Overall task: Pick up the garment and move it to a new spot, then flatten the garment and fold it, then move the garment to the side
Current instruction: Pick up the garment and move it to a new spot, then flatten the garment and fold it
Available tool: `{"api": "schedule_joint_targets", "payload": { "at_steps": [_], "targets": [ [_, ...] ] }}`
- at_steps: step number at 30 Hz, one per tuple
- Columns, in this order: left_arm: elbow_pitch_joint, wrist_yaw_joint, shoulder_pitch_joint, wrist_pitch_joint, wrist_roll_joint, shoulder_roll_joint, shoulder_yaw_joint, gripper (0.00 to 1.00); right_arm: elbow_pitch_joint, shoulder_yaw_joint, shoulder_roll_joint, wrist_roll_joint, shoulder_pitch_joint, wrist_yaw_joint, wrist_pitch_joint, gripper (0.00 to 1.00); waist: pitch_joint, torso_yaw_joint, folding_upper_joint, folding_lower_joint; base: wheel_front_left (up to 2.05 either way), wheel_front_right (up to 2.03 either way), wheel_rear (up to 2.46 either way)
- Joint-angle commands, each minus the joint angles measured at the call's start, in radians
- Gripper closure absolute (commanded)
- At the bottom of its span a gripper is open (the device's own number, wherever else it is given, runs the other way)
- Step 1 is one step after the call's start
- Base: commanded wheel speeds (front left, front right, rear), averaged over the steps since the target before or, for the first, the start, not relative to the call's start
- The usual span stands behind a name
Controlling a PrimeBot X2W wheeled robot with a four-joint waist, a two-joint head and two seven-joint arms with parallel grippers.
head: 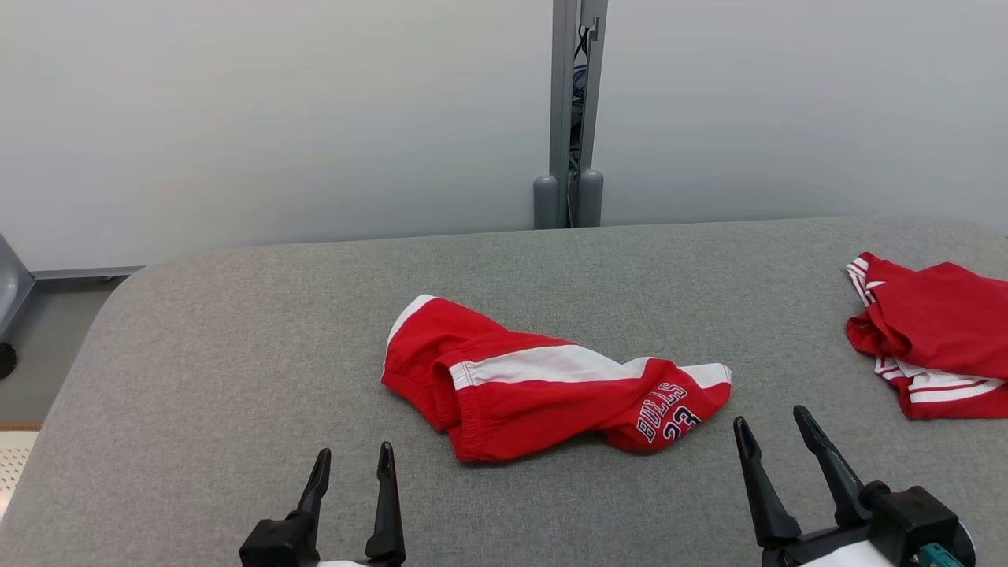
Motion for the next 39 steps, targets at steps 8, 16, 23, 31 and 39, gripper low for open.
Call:
{"api": "schedule_joint_targets", "payload": {
  "at_steps": [8, 16, 23, 31, 39],
  "targets": [
    [0.015, -0.020, 0.004, -0.004, 0.033, -0.017, 0.034, 0.00, 0.002, -0.005, -0.003, 0.007, 0.000, 0.000, -0.006, 0.00, -0.001, -0.005, -0.0001, 0.0000, 0.00, 0.00, 0.00],
    [0.040, -0.041, 0.008, -0.004, 0.053, -0.027, 0.038, 0.00, 0.005, -0.001, -0.003, 0.009, 0.000, 0.000, -0.006, 0.00, -0.004, -0.012, -0.0001, 0.0000, 0.00, 0.00, 0.00],
    [0.097, -0.041, -0.036, -0.004, 0.090, -0.029, 0.006, 0.00, 0.008, 0.001, -0.003, 0.004, -0.003, 0.000, -0.006, 0.00, -0.003, -0.025, -0.0001, 0.0000, 0.00, 0.00, 0.00],
    [0.219, -0.085, -0.167, 0.052, 0.036, -0.039, -0.039, 0.00, 0.009, 0.021, -0.003, -0.009, -0.027, 0.000, -0.006, 0.00, 0.035, -0.044, -0.0001, 0.0000, 0.00, 0.00, 0.00],
    [0.363, -0.121, -0.348, 0.095, -0.047, -0.043, -0.091, 0.00, 0.006, 0.028, -0.014, -0.011, -0.070, 0.000, -0.006, 0.00, 0.112, -0.075, -0.0001, 0.0000, 0.00, 0.00, 0.00]
  ]
}}
